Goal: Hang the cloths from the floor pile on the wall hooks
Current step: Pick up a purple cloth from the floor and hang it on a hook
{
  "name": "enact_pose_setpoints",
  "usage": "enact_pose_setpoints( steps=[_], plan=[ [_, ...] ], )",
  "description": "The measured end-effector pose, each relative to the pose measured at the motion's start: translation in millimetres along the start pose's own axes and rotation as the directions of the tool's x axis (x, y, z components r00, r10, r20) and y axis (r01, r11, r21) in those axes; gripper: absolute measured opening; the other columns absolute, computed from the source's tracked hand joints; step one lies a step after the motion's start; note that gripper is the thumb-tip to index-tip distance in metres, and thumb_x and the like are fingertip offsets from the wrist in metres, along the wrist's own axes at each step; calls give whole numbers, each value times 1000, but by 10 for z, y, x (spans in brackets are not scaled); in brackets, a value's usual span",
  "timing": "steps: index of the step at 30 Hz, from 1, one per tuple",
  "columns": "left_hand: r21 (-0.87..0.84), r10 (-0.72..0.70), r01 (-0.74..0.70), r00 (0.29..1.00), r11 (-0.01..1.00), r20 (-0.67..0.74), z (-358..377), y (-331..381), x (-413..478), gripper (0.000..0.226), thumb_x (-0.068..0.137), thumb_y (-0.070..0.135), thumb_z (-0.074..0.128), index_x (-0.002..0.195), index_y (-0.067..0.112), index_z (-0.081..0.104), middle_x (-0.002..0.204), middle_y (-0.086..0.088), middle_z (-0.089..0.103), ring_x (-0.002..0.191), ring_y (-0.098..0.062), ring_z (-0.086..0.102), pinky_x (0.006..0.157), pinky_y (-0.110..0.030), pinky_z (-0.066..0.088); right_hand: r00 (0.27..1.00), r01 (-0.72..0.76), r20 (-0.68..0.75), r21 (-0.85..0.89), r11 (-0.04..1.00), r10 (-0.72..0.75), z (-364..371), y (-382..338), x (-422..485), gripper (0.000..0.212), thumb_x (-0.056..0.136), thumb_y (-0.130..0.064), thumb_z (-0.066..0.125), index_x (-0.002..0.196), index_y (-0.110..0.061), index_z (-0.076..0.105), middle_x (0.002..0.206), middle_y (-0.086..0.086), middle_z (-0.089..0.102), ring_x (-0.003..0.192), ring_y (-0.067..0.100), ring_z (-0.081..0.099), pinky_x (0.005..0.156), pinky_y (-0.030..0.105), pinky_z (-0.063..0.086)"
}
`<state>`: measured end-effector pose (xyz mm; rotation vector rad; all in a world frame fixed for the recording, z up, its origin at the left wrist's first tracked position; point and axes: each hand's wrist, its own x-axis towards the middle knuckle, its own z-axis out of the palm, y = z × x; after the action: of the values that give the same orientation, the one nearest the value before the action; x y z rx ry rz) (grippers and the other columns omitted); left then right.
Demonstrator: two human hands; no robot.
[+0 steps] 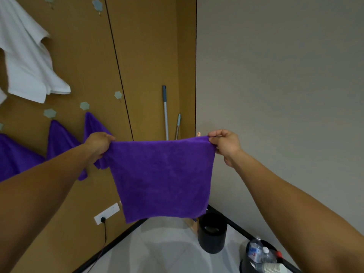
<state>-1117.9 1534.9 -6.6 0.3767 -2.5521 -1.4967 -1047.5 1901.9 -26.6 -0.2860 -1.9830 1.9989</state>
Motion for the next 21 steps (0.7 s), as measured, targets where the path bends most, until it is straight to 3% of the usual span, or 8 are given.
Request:
enact_pose_setpoints(
  steps=[4, 10, 13, 16, 21],
  plan=[
    [141, -89, 81, 995, 987, 50, -66, -57, -38, 22, 91, 17, 48, 100, 7, 66, 88, -11, 64, 69, -24, 55, 54, -28, 40, 998, 60, 9, -16, 998, -60, 3, 2, -1, 22, 87, 5, 59, 80, -16, 64, 84, 2, 65, 72, 12, 59, 64, 23, 49],
    [232, -190, 150, 969, 961, 159, -99, -47, -133, 20, 92, 20, 47, 98, 6, 60, 94, -14, 62, 81, -28, 57, 67, -34, 43, 996, 83, 38, -63, 995, -80, 26, 108, -30, 15, 92, 3, 54, 94, -9, 63, 84, 3, 62, 68, 8, 55, 59, 19, 47],
    [155, -203, 176, 963, 972, 175, -83, -19, -187, 18, 92, 20, 50, 102, 7, 58, 87, -12, 59, 74, -26, 55, 64, -33, 43, 999, 45, 33, -126, 991, -41, -29, 160, -8, 16, 95, -1, 50, 94, -14, 60, 97, 3, 58, 78, 11, 53, 60, 20, 45],
    [59, -231, 224, 947, 973, 224, -43, 18, -253, 15, 89, 16, 48, 103, 12, 53, 86, -10, 52, 67, -23, 48, 59, -30, 39, 1000, 4, 21, -224, 975, 1, -107, 260, 19, 17, 96, -5, 44, 98, -16, 56, 96, 6, 57, 81, 17, 52, 72, 36, 49],
    [-90, -184, 215, 946, 972, 268, 52, 96, -315, 18, 90, 15, 48, 106, 13, 57, 97, -8, 56, 79, -23, 51, 67, -34, 40, 1000, -14, -19, -309, 951, 8, -208, 354, -1, 21, 97, -7, 38, 87, -23, 49, 92, 5, 54, 84, 23, 52, 80, 50, 54]
  ],
)
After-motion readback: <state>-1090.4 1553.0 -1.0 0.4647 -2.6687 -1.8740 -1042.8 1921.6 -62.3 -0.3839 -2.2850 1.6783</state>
